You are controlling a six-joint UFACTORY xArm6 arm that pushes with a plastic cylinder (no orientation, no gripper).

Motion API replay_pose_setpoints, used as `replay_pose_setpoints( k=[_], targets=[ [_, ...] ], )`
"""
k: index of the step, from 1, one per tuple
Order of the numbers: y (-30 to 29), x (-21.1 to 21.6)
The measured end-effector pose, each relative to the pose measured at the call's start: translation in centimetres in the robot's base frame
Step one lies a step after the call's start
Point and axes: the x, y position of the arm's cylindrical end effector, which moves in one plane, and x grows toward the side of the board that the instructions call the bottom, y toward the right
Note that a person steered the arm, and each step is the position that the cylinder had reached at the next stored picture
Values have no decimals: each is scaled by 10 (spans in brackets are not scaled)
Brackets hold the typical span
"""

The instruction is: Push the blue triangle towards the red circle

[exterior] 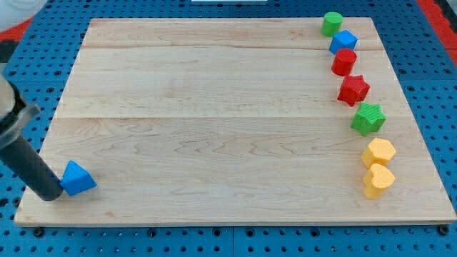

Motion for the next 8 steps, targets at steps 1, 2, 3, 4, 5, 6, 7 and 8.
replay_pose_setpoints(
  k=[1, 2, 3, 4, 5, 6, 7, 8],
  targets=[
    [26, -29],
    [70, -69],
    [147, -68],
    [220, -70],
    [277, -73],
    [299, -89],
    [319, -130],
    [352, -168]
  ],
)
